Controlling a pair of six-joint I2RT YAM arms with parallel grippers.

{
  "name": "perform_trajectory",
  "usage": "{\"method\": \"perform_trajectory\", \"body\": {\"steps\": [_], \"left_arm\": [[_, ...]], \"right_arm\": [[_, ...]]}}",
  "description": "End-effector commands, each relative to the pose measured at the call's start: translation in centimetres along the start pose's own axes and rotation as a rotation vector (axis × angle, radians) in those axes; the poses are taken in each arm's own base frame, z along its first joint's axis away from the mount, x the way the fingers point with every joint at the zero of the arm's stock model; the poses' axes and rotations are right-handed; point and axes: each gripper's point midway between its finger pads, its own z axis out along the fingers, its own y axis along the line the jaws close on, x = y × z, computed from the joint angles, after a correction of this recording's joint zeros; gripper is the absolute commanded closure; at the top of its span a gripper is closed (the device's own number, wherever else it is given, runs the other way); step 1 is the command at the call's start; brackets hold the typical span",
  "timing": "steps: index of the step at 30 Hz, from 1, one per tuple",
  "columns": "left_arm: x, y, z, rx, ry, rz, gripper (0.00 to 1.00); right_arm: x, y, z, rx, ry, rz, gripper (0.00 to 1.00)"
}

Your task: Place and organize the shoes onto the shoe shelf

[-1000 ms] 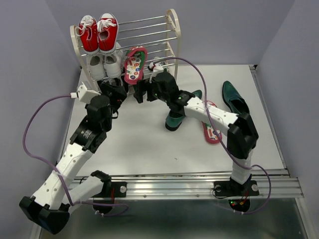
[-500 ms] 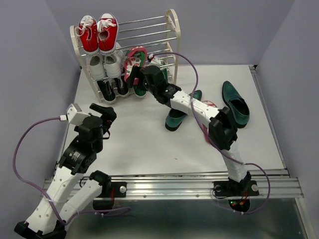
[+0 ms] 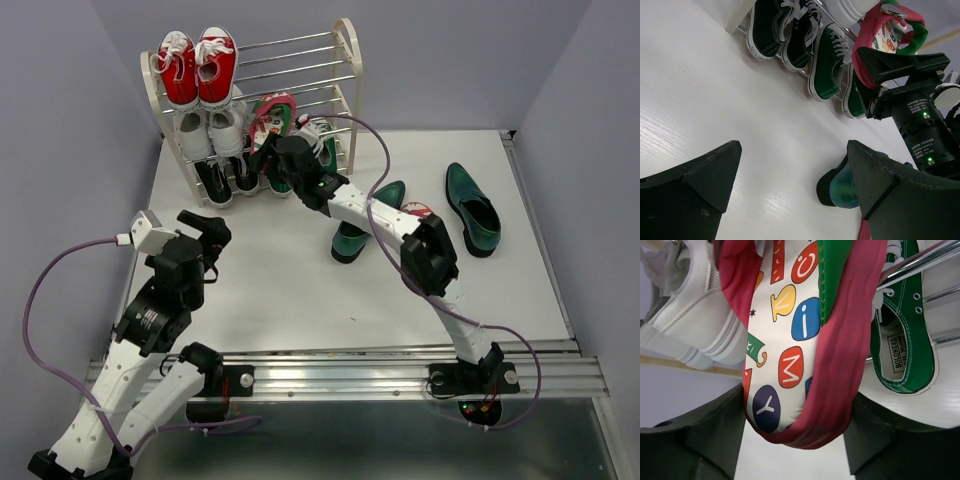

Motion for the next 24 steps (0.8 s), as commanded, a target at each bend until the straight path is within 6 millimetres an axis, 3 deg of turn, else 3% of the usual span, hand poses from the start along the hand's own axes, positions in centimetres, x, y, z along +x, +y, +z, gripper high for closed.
{"method": "perform_trajectory", "body": {"steps": [1,2,5,10,14,18,20,21,24], "left_arm": [[-0.7,0.1,0.1,0.011,-0.045,-0.004,0.01],[-0.8,0.0,0.1,0.017,-0.047,-0.007,0.01],[-0.7,0.0,0.1,0.015,-0.044,0.001,0.01],[-0.4,0.0,0.3,0.012,-0.039,0.001,0.01],[-0.2,-0.3,0.6,0.016,-0.032,0.002,0.01],[0.0,-0.4,0.9,0.009,-0.028,0.011,0.01],[0.1,-0.5,1.0,0.011,-0.025,0.011,0.01],[0.2,-0.6,1.0,0.013,-0.023,0.015,0.01],[0.2,-0.6,1.1,0.014,-0.023,0.013,0.01]], "right_arm": [[-2.7,1.9,-1.5,-0.033,-0.096,0.085,0.37],[-3.2,2.3,-1.7,-0.049,-0.115,0.102,0.45],[-4.6,3.0,-2.8,-0.076,-0.149,0.108,0.57],[-6.2,4.6,-4.0,-0.124,-0.16,0.054,0.6],[-7.3,5.4,-4.5,-0.161,-0.163,-0.015,0.75],[-8.2,4.5,-3.7,-0.183,-0.148,-0.044,0.82],[-9.2,4.0,-3.0,-0.207,-0.139,-0.047,0.91],[-8.6,3.8,-2.4,-0.236,-0.104,-0.062,0.91],[-9.6,3.8,-2.0,-0.288,-0.094,-0.106,0.92]]}}
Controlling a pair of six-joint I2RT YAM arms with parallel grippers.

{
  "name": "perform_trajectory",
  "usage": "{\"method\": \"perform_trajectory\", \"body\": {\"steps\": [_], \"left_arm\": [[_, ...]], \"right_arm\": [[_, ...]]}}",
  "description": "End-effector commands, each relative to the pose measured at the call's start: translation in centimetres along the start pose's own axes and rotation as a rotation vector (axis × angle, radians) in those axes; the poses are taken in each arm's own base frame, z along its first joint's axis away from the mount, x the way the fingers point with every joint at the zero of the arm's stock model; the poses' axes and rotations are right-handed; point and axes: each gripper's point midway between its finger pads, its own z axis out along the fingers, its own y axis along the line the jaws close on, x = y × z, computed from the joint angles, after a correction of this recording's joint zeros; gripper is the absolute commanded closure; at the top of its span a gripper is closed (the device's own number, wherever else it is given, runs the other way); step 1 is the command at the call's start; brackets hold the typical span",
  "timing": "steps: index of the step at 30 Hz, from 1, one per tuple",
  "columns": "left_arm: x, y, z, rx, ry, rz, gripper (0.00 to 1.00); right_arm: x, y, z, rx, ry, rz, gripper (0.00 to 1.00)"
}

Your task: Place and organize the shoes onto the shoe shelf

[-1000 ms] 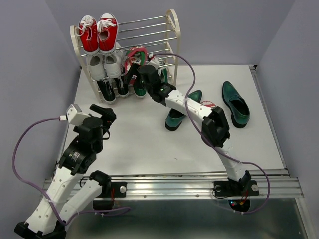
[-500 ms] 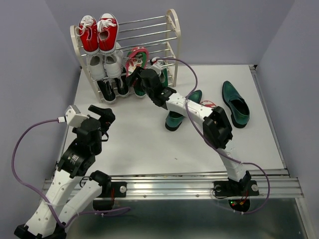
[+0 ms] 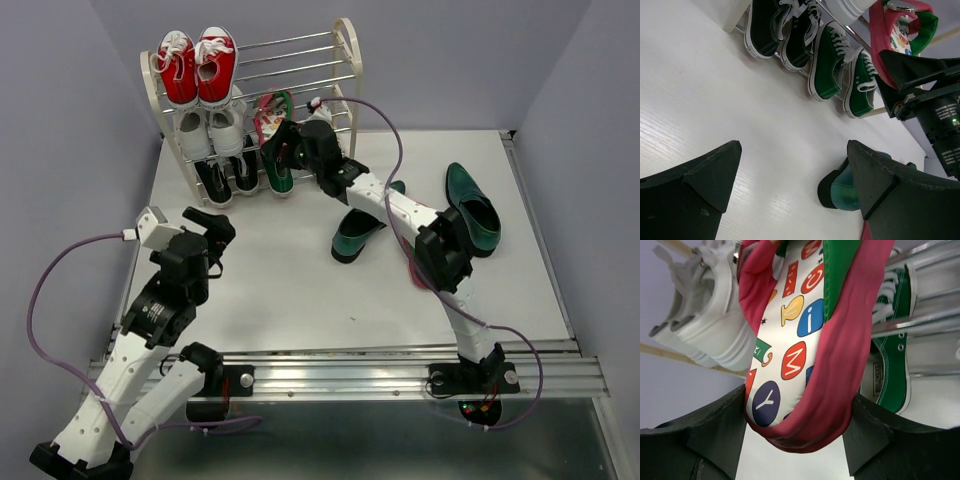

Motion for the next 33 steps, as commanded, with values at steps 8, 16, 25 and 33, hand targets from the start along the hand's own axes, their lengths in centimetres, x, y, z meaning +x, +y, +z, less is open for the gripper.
{"method": "perform_trajectory", "body": {"steps": [8,16,25,33], "left_arm": [[0.0,-0.7,0.8,0.012,-0.016,0.014,0.01],[0.0,-0.5,0.9,-0.004,-0.013,0.018,0.01],[-0.1,-0.3,0.5,-0.005,-0.015,0.004,0.01],[-0.4,-0.5,0.2,0.004,-0.01,-0.002,0.01]], "right_arm": [[-7.2,4.1,-1.1,-0.222,-0.117,-0.141,0.82],[-3.7,2.6,1.0,-0.227,-0.044,-0.113,0.57],[-4.1,0.9,-0.6,-0.138,-0.057,-0.095,0.18],[-5.6,1.9,-4.2,-0.151,-0.049,-0.105,0.0]]}}
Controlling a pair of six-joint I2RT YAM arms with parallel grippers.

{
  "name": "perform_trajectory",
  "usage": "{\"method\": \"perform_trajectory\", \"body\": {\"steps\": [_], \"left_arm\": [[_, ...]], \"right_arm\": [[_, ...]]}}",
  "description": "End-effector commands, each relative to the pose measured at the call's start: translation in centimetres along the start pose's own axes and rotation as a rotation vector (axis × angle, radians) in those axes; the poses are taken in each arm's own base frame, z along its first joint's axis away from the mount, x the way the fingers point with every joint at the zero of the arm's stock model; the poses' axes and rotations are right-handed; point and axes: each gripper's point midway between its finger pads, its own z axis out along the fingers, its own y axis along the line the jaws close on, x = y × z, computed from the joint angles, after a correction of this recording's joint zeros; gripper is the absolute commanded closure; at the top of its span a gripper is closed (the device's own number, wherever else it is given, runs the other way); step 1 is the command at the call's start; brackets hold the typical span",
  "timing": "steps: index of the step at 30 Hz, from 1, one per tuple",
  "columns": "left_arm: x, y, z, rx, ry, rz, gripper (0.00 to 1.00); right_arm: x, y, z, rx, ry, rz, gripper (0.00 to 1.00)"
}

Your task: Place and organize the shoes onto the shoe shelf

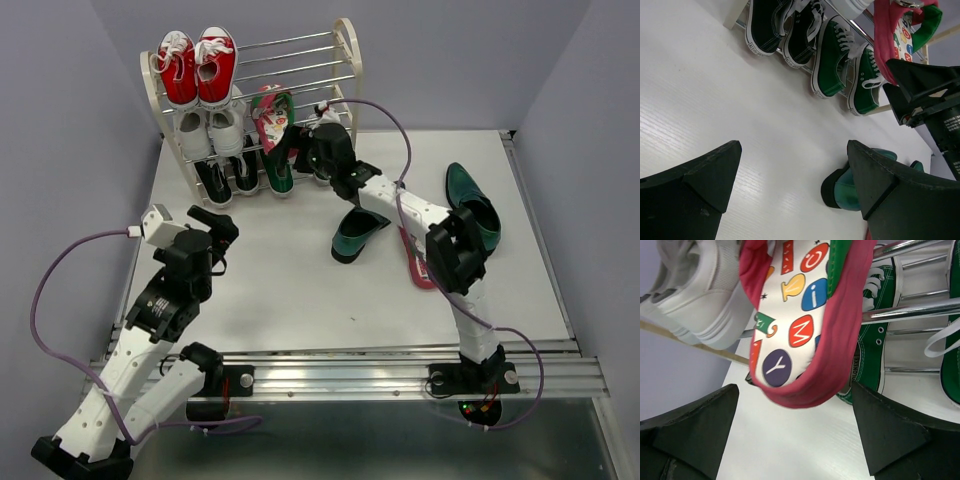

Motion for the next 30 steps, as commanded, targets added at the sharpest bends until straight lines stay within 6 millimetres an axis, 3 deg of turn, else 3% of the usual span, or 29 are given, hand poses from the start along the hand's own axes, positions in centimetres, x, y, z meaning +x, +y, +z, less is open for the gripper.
{"method": "perform_trajectory", "body": {"steps": [1,3,6,7,8,9,10,11,13,14,15,16,17,18,19,21,22,26,30], "left_arm": [[-1.1,-0.4,-0.6,0.012,-0.024,-0.018,0.01],[-1.2,-0.4,-0.8,0.017,-0.023,-0.022,0.01],[-1.2,-0.5,-1.0,0.024,-0.017,-0.02,0.01],[-1.2,-0.4,-1.0,0.025,-0.014,-0.018,0.01],[-1.0,-0.3,-1.0,0.024,-0.008,-0.018,0.01],[-0.9,-0.3,-1.0,0.025,-0.005,-0.018,0.01],[-0.8,-0.2,-1.0,0.026,-0.003,-0.016,0.01],[-0.6,-0.1,-1.0,0.024,0.001,-0.012,0.01],[-0.3,0.3,-0.9,0.018,0.005,-0.01,0.01],[-0.2,0.2,-0.9,0.023,0.01,-0.013,0.01],[0.0,0.3,-0.9,0.024,0.014,-0.013,0.01],[0.1,0.1,-0.9,0.033,0.019,-0.015,0.01],[0.5,0.1,-0.7,0.037,0.031,-0.009,0.01],[0.7,0.1,-0.7,0.043,0.037,-0.008,0.01],[0.8,-0.2,-0.6,0.054,0.038,-0.011,0.01],[1.3,-0.1,-0.2,0.05,0.049,-0.001,0.01],[1.4,-0.2,-0.1,0.049,0.053,0.001,0.01],[2.0,-0.4,0.3,0.044,0.075,0.025,0.01],[2.4,-0.5,0.5,0.044,0.086,0.024,0.01]], "right_arm": [[-5.4,3.7,-3.9,-0.07,-0.101,-0.019,0.0],[-6.0,4.1,-5.4,-0.067,-0.095,-0.025,0.0],[-3.9,2.6,-7.4,-0.006,0.004,-0.051,0.0],[-4.8,3.0,-9.1,-0.003,0.003,-0.06,0.0],[-2.5,0.6,-10.2,0.08,0.07,-0.072,0.0],[-3.9,0.6,-12.5,0.108,0.041,-0.082,0.0],[-1.5,-1.2,-12.7,0.148,0.103,-0.1,0.0],[-0.3,-3.4,-15.5,0.223,0.135,-0.121,0.0],[0.6,-6.5,-18.9,0.36,0.136,-0.131,0.0],[0.3,-7.2,-22.2,0.403,0.138,-0.131,0.0],[2.8,-9.9,-24.2,0.494,0.184,-0.124,0.0],[3.1,-11.7,-26.1,0.576,0.187,-0.115,0.0],[3.1,-13.9,-29.4,0.701,0.178,-0.084,0.0],[3.7,-15.3,-31.0,0.755,0.197,-0.066,0.0],[4.9,-18.2,-32.9,0.84,0.237,-0.036,0.0],[6.2,-20.2,-35.3,0.879,0.282,0.024,0.0],[7.5,-22.3,-36.5,0.919,0.323,0.078,0.0],[8.7,-25.2,-37.4,0.971,0.379,0.061,0.0],[9.8,-24.5,-34.8,0.811,0.43,0.003,0.0]]}}
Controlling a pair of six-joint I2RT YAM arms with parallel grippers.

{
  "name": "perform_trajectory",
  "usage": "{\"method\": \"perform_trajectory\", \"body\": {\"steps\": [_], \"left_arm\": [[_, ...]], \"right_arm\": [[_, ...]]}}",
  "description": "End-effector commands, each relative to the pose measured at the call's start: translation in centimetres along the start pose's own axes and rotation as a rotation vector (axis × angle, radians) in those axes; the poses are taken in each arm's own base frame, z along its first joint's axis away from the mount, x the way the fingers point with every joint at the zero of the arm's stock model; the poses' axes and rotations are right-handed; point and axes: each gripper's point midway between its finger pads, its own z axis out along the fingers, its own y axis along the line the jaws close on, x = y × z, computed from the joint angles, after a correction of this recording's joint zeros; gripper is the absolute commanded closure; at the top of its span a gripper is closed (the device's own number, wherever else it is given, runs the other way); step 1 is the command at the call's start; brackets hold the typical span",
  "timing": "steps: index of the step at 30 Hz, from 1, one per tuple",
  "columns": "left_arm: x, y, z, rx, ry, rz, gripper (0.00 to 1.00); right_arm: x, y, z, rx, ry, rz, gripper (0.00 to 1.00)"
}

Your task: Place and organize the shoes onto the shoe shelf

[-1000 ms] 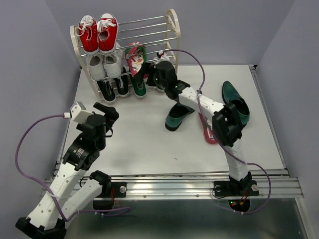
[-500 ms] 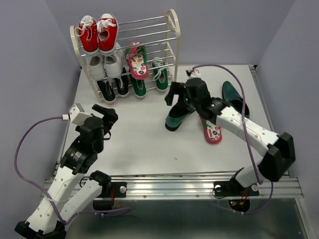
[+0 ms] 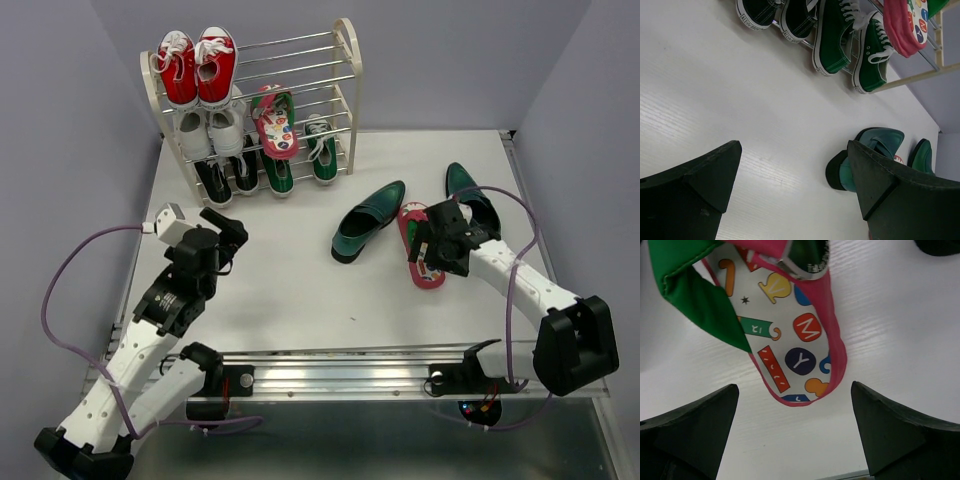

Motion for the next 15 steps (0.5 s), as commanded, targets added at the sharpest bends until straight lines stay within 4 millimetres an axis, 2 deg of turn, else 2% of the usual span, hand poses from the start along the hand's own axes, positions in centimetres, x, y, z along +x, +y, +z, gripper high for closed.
{"method": "perform_trajectory", "body": {"steps": [1,4,10,15], "left_arm": [[-0.1,-0.6,0.3,0.023,-0.009,-0.001,0.01],[0.0,-0.5,0.4,0.023,-0.007,-0.005,0.01],[0.0,-0.4,0.5,0.015,-0.012,0.005,0.01],[0.1,-0.3,0.6,0.01,-0.013,0.008,0.01]], "right_arm": [[-0.4,3.1,0.3,-0.165,-0.011,-0.106,0.0],[-0.9,2.7,1.0,-0.138,-0.04,-0.139,0.0],[1.1,1.7,2.2,-0.093,0.022,-0.162,0.0],[2.6,1.9,3.5,-0.097,0.11,-0.19,0.0]]}}
